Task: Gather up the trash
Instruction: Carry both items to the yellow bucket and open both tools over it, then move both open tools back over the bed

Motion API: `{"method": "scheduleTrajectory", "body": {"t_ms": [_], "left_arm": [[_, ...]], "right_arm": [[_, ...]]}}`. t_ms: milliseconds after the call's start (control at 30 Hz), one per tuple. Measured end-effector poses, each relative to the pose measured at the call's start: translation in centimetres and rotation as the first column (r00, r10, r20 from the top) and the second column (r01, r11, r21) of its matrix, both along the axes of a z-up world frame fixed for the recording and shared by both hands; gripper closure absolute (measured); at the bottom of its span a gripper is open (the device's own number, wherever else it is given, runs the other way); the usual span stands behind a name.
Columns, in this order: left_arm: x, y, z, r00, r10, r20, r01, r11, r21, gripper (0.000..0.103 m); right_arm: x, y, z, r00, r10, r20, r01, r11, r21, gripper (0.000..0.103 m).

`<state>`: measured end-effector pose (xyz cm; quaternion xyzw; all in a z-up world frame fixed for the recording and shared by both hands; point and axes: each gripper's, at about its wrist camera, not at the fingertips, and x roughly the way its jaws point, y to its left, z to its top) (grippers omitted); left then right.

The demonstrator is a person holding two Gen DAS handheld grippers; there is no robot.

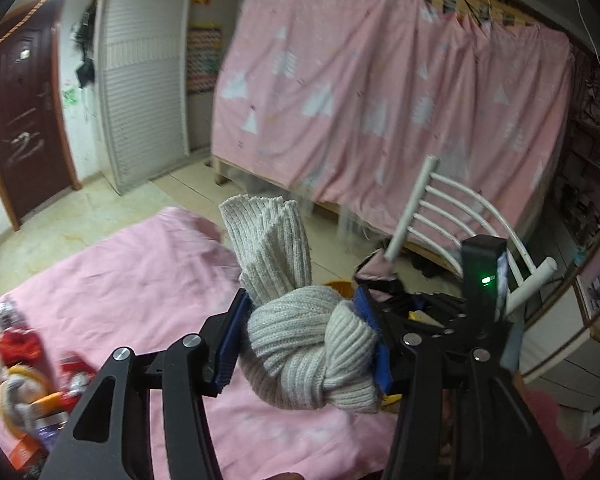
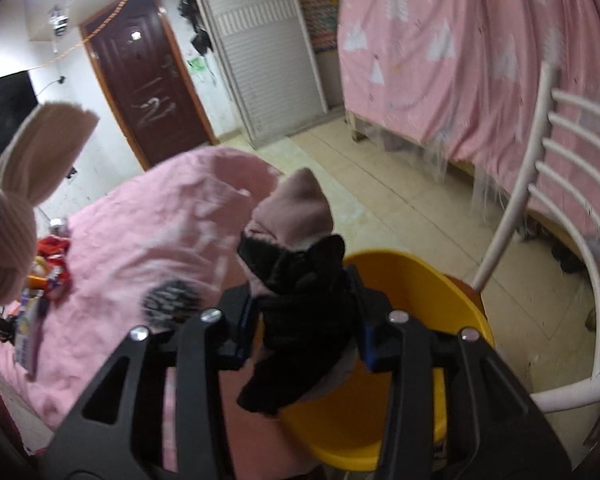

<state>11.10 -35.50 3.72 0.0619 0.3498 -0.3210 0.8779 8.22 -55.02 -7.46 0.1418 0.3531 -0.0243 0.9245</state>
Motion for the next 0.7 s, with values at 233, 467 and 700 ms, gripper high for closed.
{"method": "scheduleTrajectory", "body": {"t_ms": [233, 467, 700], "left_arm": [[0.6, -6.5, -2.7, 0.997, -0.069, -0.048, 0.070, 0.997, 0.041, 0.059], [0.5, -9.8, -3.9, 0.992, -0.108, -0.060, 0.111, 0.993, 0.050, 0.040], [-1.1, -8.2, -2.5, 0.994, -0.110, -0.030, 0.111, 0.993, 0.042, 0.037]], "right_arm": [[0.2, -4.2, -2.4, 0.996, -0.075, -0.038, 0.078, 0.995, 0.063, 0.039], [-1.2, -7.5, -1.9, 0.985, -0.170, -0.010, 0.170, 0.979, 0.112, 0.039], [-1.4, -7.2, -1.5, 0.985, -0.172, 0.004, 0.170, 0.977, 0.129, 0.039]]}}
